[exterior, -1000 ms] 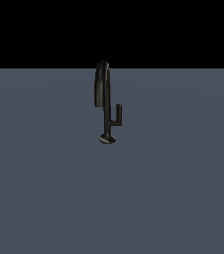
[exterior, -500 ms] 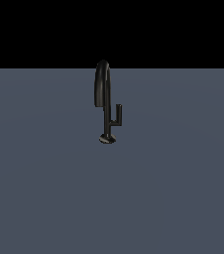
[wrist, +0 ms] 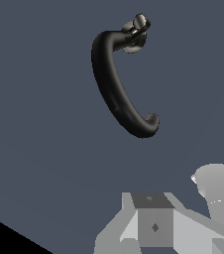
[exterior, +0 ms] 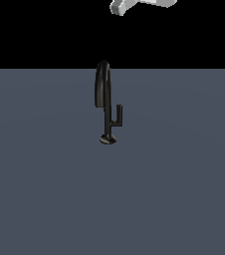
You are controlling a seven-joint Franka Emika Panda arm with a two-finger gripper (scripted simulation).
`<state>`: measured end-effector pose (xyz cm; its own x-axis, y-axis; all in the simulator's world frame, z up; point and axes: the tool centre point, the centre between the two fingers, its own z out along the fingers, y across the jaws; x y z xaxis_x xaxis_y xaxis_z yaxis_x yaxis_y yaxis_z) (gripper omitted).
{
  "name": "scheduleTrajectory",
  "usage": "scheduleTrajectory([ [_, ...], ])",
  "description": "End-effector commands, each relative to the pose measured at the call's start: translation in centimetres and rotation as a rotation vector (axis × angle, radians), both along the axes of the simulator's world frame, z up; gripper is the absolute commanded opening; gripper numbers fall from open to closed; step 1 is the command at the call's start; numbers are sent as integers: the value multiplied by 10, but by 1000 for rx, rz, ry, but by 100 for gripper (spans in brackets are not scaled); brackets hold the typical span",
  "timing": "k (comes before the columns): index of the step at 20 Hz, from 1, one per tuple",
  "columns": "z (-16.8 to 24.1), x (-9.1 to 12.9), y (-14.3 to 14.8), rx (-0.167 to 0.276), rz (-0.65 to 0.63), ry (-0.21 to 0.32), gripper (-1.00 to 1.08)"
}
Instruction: Turn on the faucet by rotating a designated handle.
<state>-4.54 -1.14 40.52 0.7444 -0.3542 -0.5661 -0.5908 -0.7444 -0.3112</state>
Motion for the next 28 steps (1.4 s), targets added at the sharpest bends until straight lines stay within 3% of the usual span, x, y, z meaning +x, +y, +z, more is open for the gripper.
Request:
scheduleTrajectory([
  [1, -11, 14, -2, 41, -42, 38, -100],
  [14, -82, 80, -17, 273, -276, 254, -100],
  [28, -193, 135, -27, 570, -581, 533, -100],
])
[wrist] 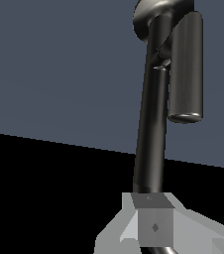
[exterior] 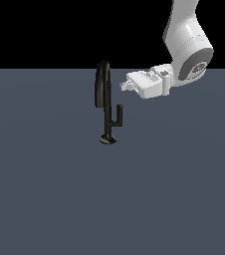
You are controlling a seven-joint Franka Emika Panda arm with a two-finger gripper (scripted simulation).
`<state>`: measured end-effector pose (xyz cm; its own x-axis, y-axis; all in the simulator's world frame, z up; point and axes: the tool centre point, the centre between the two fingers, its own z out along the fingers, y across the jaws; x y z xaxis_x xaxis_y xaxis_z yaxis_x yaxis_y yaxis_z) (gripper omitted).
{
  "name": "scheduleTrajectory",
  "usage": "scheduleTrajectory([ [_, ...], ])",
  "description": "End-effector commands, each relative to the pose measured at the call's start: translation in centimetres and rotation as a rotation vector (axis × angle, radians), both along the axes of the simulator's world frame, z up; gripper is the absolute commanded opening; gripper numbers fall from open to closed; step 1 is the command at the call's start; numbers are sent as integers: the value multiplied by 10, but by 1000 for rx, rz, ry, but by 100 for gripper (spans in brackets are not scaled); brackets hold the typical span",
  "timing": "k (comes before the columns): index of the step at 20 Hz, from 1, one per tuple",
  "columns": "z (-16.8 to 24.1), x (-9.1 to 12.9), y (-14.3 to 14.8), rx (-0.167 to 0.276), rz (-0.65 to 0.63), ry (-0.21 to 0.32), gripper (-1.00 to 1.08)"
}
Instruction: Turn on the faucet by rotating a designated handle.
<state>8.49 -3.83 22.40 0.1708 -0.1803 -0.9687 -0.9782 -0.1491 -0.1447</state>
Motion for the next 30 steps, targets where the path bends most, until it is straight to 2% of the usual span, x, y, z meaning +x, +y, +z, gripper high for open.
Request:
scheduleTrajectory([
  [1, -20, 7, 0, 51, -52, 48, -100],
  [7, -58, 17, 3, 142, -147, 135, -100],
  [13, -79, 20, 6, 192, -200, 182, -100],
  [24, -82, 21, 8, 198, -205, 187, -100],
  [30, -77, 8, 9, 198, -205, 187, -100],
])
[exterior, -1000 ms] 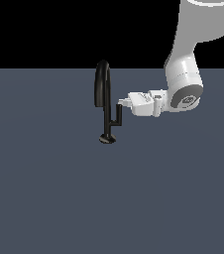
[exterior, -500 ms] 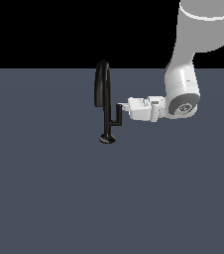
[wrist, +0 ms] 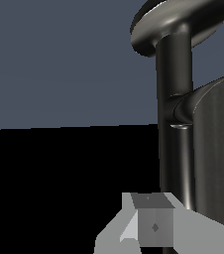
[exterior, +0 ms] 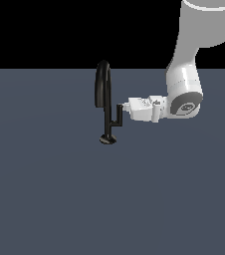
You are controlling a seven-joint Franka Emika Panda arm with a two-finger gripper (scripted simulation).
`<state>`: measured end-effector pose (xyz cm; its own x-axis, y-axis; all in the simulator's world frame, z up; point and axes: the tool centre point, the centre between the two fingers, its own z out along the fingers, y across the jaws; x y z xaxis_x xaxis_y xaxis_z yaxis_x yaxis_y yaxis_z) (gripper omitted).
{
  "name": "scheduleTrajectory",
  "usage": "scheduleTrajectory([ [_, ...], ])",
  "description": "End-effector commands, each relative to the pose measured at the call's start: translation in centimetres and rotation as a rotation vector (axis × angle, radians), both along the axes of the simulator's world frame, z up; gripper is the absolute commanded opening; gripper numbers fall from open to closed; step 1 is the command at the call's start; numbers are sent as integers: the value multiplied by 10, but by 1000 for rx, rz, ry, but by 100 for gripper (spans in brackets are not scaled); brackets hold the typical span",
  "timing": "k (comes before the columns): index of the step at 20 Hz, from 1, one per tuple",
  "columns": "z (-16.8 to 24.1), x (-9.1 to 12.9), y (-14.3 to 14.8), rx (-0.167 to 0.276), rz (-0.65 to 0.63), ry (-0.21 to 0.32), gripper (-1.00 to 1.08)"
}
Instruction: Turn on the faucet by rotating a designated handle.
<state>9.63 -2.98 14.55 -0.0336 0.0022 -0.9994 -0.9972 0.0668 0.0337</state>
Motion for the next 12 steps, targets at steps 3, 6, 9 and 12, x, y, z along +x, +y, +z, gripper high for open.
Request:
scheduleTrajectory([
  [3, 4, -10, 1, 0, 0, 0, -100],
  [6, 6, -17, 1, 0, 0, 0, -100],
  [9, 9, -24, 2, 0, 0, 0, -100],
  [12, 11, -31, 2, 0, 0, 0, -100],
])
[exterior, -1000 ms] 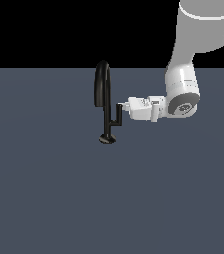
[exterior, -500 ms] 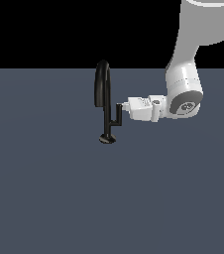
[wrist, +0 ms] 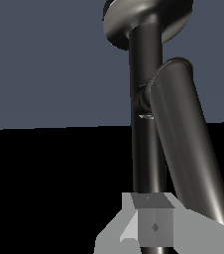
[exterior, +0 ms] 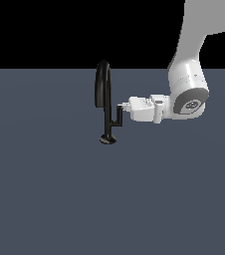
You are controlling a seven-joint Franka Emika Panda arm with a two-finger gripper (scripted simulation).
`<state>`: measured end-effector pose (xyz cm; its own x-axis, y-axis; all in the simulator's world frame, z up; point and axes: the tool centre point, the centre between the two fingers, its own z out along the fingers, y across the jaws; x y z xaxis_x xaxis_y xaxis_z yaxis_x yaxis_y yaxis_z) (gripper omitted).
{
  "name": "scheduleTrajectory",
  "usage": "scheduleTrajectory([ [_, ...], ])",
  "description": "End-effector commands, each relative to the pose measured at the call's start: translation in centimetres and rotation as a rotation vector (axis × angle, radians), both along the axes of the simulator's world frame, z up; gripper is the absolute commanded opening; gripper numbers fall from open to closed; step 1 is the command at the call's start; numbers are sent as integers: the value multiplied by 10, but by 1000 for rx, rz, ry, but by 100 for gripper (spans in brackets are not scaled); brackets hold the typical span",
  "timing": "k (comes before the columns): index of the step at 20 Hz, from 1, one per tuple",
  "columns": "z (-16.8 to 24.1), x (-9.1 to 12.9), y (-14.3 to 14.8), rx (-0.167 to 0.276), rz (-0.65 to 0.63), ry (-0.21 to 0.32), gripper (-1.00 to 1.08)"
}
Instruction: Turn on the faucet by rotating a designated handle.
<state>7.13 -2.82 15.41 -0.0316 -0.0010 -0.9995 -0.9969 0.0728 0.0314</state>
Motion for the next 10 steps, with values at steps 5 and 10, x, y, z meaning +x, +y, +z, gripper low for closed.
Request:
scheduleTrajectory([
  [5, 5, -9, 1, 1, 2, -2, -100],
  [10, -1, -25, 2, 1, 3, -1, -100],
])
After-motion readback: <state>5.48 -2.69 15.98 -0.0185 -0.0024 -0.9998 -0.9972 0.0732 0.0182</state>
